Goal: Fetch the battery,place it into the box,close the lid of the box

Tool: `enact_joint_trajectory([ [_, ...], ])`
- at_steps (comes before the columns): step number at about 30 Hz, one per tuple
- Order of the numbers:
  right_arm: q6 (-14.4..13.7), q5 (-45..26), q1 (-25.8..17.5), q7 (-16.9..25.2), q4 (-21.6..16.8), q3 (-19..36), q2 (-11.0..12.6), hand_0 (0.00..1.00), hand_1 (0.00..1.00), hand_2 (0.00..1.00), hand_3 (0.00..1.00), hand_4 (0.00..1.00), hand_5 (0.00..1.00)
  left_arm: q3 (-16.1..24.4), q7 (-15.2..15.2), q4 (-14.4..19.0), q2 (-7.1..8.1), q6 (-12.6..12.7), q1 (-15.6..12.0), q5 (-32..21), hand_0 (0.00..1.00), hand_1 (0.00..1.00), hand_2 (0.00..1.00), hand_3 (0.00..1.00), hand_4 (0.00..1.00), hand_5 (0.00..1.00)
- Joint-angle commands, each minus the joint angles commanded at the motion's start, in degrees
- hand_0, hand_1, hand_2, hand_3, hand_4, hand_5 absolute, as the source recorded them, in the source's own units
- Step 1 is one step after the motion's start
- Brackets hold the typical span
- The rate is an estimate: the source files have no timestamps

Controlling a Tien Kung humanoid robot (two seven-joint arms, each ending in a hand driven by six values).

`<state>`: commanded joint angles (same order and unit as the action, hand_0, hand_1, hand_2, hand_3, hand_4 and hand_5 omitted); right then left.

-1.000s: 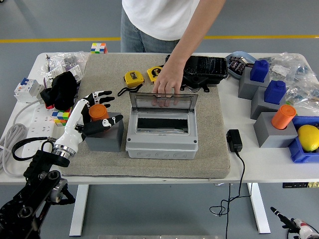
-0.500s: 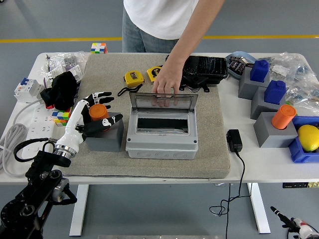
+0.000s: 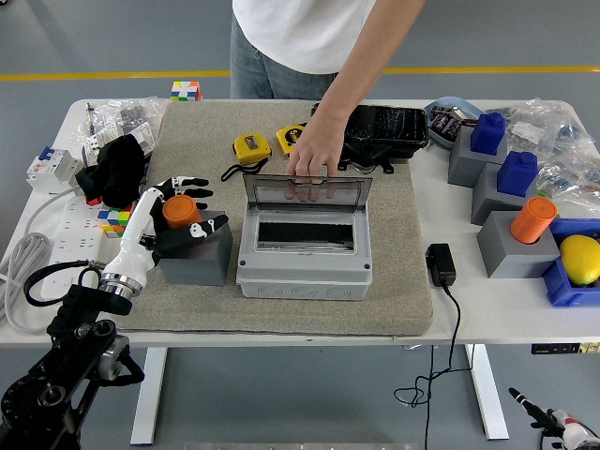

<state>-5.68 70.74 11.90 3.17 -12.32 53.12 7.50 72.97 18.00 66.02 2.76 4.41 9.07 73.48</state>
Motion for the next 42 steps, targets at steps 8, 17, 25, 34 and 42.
enact_joint_trajectory([
  [8, 0.00, -0.02, 0.09, 0.00, 0.01, -0.03, -0.05, 0.899, 0.882, 0.820, 0.859, 0.998, 0.998, -0.16, 0.07, 0.00, -0.07, 0.35, 0.07, -0.04, 0.396, 0.556, 0.426, 0.483, 0.998, 0.026],
  [17, 0.00, -0.14, 0.16, 0.00, 0.07, -0.28, -0.04, 0.900, 0.883, 0.820, 0.858, 0.998, 0.998, -0.62, 0.04, 0.59, -0.04, 0.87, -0.02, 0.59, 0.378, 0.562, 0.418, 0.470, 0.998, 0.025],
  [25, -0.03, -0.32, 0.13, -0.03, 0.08, -0.71, -0.01, 0.901, 0.883, 0.820, 0.859, 0.998, 0.998, -0.82, -0.07, 1.56, 0.05, 1.12, -0.23, 1.13, 0.374, 0.561, 0.415, 0.461, 0.998, 0.026],
  [34, -0.05, -0.42, 0.12, -0.05, 0.08, -0.91, 0.04, 0.902, 0.883, 0.820, 0.859, 0.998, 0.998, -1.32, 0.00, 2.07, 0.01, 1.40, -0.41, 1.15, 0.387, 0.571, 0.411, 0.457, 0.998, 0.026],
  [42, -0.07, -0.38, 0.16, -0.07, 0.04, -0.85, 0.07, 0.902, 0.883, 0.820, 0.858, 0.998, 0.998, -1.42, 0.08, 1.77, -0.08, 1.48, -0.52, 1.04, 0.385, 0.571, 0.409, 0.456, 0.998, 0.027],
])
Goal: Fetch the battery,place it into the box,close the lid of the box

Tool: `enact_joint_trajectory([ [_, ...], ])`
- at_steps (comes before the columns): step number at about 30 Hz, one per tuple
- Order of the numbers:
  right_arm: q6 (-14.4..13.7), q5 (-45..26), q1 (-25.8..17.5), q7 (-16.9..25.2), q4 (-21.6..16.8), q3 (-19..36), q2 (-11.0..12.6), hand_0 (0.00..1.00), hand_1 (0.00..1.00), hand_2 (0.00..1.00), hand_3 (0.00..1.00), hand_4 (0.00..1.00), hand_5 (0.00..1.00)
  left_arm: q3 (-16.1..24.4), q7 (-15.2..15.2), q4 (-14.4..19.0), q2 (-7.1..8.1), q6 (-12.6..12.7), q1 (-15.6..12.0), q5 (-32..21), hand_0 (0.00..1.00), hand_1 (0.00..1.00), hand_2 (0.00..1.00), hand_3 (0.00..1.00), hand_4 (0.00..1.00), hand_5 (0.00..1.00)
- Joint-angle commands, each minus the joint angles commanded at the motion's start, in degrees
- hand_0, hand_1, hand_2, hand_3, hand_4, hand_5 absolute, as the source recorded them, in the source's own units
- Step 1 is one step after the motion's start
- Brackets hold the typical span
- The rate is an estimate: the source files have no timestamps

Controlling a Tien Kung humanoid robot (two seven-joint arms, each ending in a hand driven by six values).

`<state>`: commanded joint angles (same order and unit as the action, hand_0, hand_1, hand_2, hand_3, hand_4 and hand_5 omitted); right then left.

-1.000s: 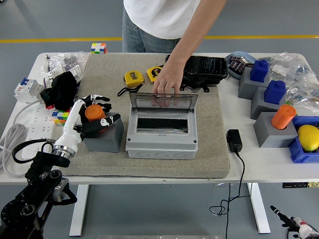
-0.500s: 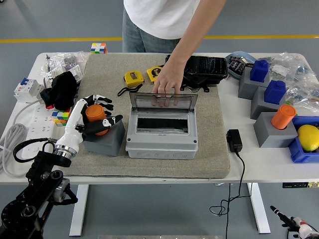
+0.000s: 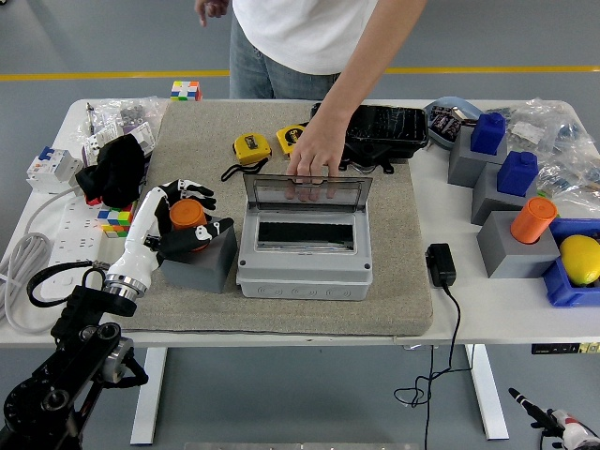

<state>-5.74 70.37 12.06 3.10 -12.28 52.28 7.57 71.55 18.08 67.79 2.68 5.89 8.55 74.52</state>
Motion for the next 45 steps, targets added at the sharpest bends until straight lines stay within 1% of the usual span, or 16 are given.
enact_joint_trajectory([
  [7, -0.03, 0.06, 0.12, 0.01, 0.00, 0.18, 0.06, 0.902, 0.883, 0.820, 0.858, 0.998, 0.998, -0.40, 0.13, -0.33, -0.25, 0.06, 0.07, -0.27, 0.386, 0.570, 0.404, 0.455, 0.998, 0.026],
  [8, -0.03, 0.04, 0.13, 0.02, -0.02, 0.18, 0.07, 0.902, 0.883, 0.820, 0.859, 0.998, 0.998, -0.45, 0.13, -0.40, -0.29, 0.05, 0.07, -0.32, 0.372, 0.536, 0.390, 0.442, 0.998, 0.026],
  [13, -0.01, 0.10, 0.05, 0.02, 0.00, 0.24, 0.02, 0.902, 0.883, 0.820, 0.859, 0.998, 0.998, -0.51, 0.19, -0.57, -0.32, 0.16, 0.06, -0.51, 0.372, 0.536, 0.390, 0.442, 0.998, 0.026],
  [14, -0.01, 0.12, 0.04, 0.01, 0.01, 0.26, 0.00, 0.902, 0.883, 0.820, 0.858, 0.998, 0.998, -0.49, 0.21, -0.54, -0.31, 0.21, 0.08, -0.53, 0.322, 0.431, 0.356, 0.396, 0.998, 0.028],
  [19, -0.01, 0.18, 0.07, 0.01, 0.01, 0.34, -0.04, 0.902, 0.883, 0.820, 0.858, 0.998, 0.998, -0.48, 0.26, -0.56, -0.27, 0.33, 0.20, -0.60, 0.322, 0.431, 0.356, 0.396, 0.998, 0.028],
  [20, -0.02, 0.18, 0.08, 0.01, 0.00, 0.34, -0.02, 0.903, 0.884, 0.820, 0.858, 0.998, 0.998, -0.54, 0.28, -0.61, -0.28, 0.36, 0.20, -0.65, 0.262, 0.379, 0.333, 0.366, 0.998, 0.030],
  [25, -0.04, 0.26, 0.12, 0.03, 0.02, 0.51, 0.01, 0.903, 0.884, 0.820, 0.858, 0.998, 0.998, -0.73, 0.42, -0.95, -0.42, 0.55, 0.17, -0.96, 0.262, 0.379, 0.333, 0.366, 0.998, 0.030],
  [26, -0.04, 0.27, 0.12, 0.03, 0.02, 0.52, 0.01, 0.903, 0.883, 0.820, 0.858, 0.998, 0.998, -0.79, 0.44, -0.98, -0.42, 0.62, 0.16, -1.01, 0.199, 0.265, 0.293, 0.315, 0.998, 0.033],
  [31, -0.04, 0.19, 0.14, 0.03, -0.01, 0.44, -0.02, 0.903, 0.883, 0.820, 0.858, 0.998, 0.998, -0.90, 0.55, -1.15, -0.42, 0.85, 0.17, -1.34, 0.199, 0.265, 0.293, 0.315, 0.998, 0.033],
  [32, -0.05, 0.18, 0.14, 0.03, -0.01, 0.43, -0.03, 0.903, 0.884, 0.820, 0.858, 0.998, 0.998, -0.96, 0.55, -1.18, -0.42, 0.92, 0.19, -1.42, 0.166, 0.204, 0.235, 0.257, 0.998, 0.036],
  [37, -0.08, 0.20, 0.12, 0.02, 0.01, 0.50, -0.04, 0.903, 0.884, 0.820, 0.858, 0.998, 0.998, -1.38, 0.51, -1.24, -0.46, 1.61, 0.23, -1.46, 0.166, 0.204, 0.235, 0.257, 0.998, 0.036],
  [38, -0.08, 0.21, 0.12, 0.02, 0.01, 0.55, -0.04, 0.902, 0.883, 0.820, 0.858, 0.998, 0.998, -1.53, 0.51, -1.28, -0.45, 1.90, 0.26, -1.41, 0.086, 0.121, 0.172, 0.176, 0.998, 0.031],
  [43, -0.09, 0.24, 0.06, 0.02, 0.00, 0.59, -0.08, 0.902, 0.883, 0.820, 0.858, 0.998, 0.998, -1.92, 0.47, -1.47, -0.51, 2.90, 0.20, -1.16, 0.086, 0.121, 0.172, 0.176, 0.998, 0.031],
  [44, -0.10, 0.25, 0.06, 0.02, 0.00, 0.61, -0.09, 0.903, 0.883, 0.820, 0.858, 0.998, 0.998, -1.98, 0.46, -1.52, -0.51, 2.96, 0.21, -1.17, 0.066, 0.080, 0.139, 0.143, 0.998, 0.030],
  [45, -0.11, 0.24, 0.05, 0.02, -0.01, 0.59, -0.10, 0.903, 0.883, 0.820, 0.858, 0.998, 0.998, -2.03, 0.47, -1.54, -0.51, 3.03, 0.21, -1.18, 0.066, 0.080, 0.139, 0.143, 0.998, 0.030],
])
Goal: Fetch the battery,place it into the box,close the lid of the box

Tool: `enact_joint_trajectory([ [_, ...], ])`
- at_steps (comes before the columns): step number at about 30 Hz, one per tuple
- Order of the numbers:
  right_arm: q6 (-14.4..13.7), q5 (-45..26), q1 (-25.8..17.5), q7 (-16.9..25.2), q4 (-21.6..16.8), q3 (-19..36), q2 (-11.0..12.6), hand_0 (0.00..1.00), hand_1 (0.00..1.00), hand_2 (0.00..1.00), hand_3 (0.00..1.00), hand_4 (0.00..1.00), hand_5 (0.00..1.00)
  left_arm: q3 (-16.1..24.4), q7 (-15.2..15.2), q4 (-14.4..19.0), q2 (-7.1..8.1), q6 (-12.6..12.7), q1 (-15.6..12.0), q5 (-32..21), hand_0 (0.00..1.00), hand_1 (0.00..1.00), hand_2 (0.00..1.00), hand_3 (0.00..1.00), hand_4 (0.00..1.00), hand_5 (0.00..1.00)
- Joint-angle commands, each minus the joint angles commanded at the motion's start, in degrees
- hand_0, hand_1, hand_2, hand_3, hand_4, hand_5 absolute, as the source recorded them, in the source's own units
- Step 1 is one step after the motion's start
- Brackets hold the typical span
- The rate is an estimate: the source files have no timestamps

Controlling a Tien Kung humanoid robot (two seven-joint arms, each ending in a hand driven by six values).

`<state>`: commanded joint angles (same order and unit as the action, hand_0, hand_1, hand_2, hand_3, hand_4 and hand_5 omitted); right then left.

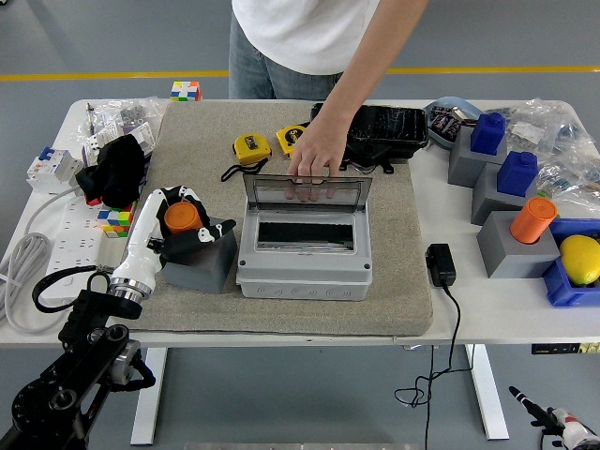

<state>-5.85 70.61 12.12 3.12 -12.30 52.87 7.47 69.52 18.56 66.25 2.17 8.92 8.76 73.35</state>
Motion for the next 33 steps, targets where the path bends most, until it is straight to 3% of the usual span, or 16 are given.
enact_joint_trajectory([
  [16, -0.01, -0.34, -0.04, 0.01, -0.01, -0.61, 0.05, 0.903, 0.885, 0.820, 0.858, 0.998, 0.998, -0.35, 0.34, -0.05, 0.10, 2.20, 0.09, -0.48, 0.040, 0.045, 0.097, 0.104, 0.982, 0.002],
  [17, -0.01, -0.35, -0.04, 0.01, -0.02, -0.64, 0.05, 0.903, 0.885, 0.820, 0.858, 0.998, 0.998, -0.37, 0.34, -0.03, 0.12, 2.27, 0.07, -0.48, 0.035, 0.030, 0.081, 0.092, 0.838, 0.002],
  [22, -0.01, -0.36, -0.06, 0.02, -0.01, -0.72, 0.06, 0.903, 0.885, 0.820, 0.858, 0.998, 0.998, -0.27, 0.38, 0.05, 0.17, 2.64, 0.04, -0.62, 0.035, 0.030, 0.081, 0.092, 0.838, 0.002],
  [23, -0.01, -0.36, -0.07, 0.02, -0.01, -0.72, 0.06, 0.903, 0.884, 0.820, 0.858, 0.998, 0.998, -0.23, 0.40, 0.08, 0.17, 2.71, 0.03, -0.64, 0.029, 0.020, 0.073, 0.087, 0.759, 0.002],
  [27, 0.00, -0.34, -0.07, 0.03, 0.01, -0.66, 0.06, 0.903, 0.884, 0.820, 0.858, 0.998, 0.998, -0.14, 0.32, 0.69, 0.43, 3.03, 0.16, -0.30, 0.029, 0.020, 0.073, 0.087, 0.759, 0.002],
  [33, 0.00, -0.31, -0.04, 0.04, 0.05, -0.58, 0.05, 0.903, 0.884, 0.820, 0.858, 0.998, 0.998, 1.17, -0.54, 3.77, 1.25, 3.71, 0.92, 2.99, 0.030, 0.024, 0.073, 0.089, 0.755, 0.002],
])
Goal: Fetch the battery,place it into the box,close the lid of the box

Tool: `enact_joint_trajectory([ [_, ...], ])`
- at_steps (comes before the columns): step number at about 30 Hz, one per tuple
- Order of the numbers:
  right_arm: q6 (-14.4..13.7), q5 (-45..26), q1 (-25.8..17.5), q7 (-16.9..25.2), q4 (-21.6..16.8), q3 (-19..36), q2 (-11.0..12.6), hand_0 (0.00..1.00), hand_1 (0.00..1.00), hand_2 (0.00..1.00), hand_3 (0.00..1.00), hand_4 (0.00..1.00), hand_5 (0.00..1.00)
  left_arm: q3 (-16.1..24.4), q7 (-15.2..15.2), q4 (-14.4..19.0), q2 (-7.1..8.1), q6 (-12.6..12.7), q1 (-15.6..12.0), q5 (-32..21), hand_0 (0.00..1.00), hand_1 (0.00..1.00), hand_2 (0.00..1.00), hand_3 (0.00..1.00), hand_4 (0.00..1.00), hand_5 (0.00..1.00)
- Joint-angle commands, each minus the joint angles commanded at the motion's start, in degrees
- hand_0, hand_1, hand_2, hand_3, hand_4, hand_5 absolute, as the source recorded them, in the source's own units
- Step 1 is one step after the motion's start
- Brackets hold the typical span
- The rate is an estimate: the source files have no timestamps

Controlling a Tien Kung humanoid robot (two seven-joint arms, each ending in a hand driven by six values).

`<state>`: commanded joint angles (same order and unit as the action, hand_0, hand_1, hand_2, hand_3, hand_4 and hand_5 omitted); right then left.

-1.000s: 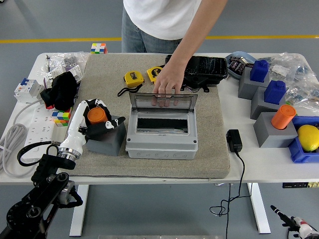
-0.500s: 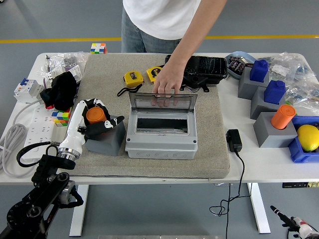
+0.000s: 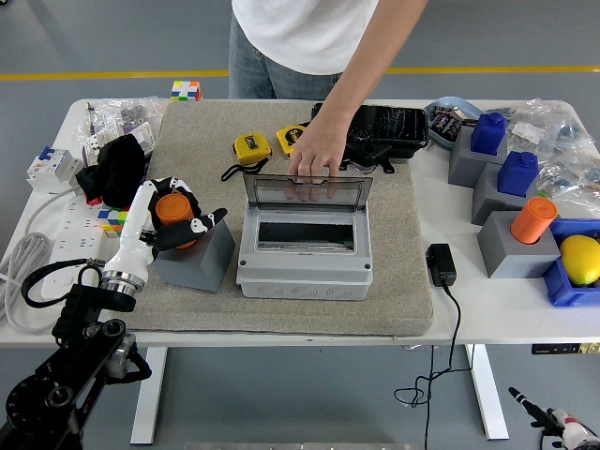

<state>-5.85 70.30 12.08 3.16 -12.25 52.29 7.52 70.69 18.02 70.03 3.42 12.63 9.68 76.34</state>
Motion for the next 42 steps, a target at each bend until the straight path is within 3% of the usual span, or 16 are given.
enact_joint_trajectory([
  [8, -0.01, 0.06, 0.08, 0.02, 0.02, 0.23, -0.01, 0.903, 0.884, 0.820, 0.858, 0.998, 0.998, 0.38, -0.26, 2.20, 0.32, 0.26, 0.78, 0.41, 0.034, 0.023, 0.074, 0.091, 0.771, 0.002],
  [12, 0.00, 0.13, 0.08, 0.02, 0.07, 0.34, -0.06, 0.903, 0.884, 0.820, 0.858, 0.998, 0.998, 0.44, -1.23, 3.55, 0.58, 0.65, 0.83, 3.25, 0.034, 0.023, 0.074, 0.091, 0.771, 0.002],
  [16, -0.02, 0.12, 0.24, 0.03, 0.01, 0.40, 0.05, 0.903, 0.885, 0.821, 0.858, 0.998, 0.998, 1.29, -3.60, 6.11, 1.57, 1.21, 1.23, 11.37, 0.034, 0.023, 0.075, 0.092, 0.784, 0.002],
  [27, -0.01, 0.20, 0.41, 0.02, 0.10, 0.71, 0.17, 0.903, 0.885, 0.821, 0.858, 0.998, 0.998, 0.10, -9.84, 16.37, 6.04, 2.97, 2.14, 35.05, 0.034, 0.026, 0.079, 0.094, 0.799, 0.002],
  [35, -0.03, 0.64, 0.85, 0.01, 0.22, 1.25, 0.65, 0.903, 0.885, 0.821, 0.858, 0.998, 0.998, -6.49, -16.06, 26.95, 10.84, 1.97, 2.04, 53.66, 0.040, 0.028, 0.081, 0.094, 0.812, 0.002],
  [42, -0.04, 0.62, 0.88, -0.02, 0.38, 1.03, 0.79, 0.902, 0.885, 0.821, 0.858, 0.998, 0.998, -14.79, -18.44, 31.90, 13.17, 1.38, 1.63, 53.66, 0.040, 0.029, 0.081, 0.093, 0.814, 0.002],
])
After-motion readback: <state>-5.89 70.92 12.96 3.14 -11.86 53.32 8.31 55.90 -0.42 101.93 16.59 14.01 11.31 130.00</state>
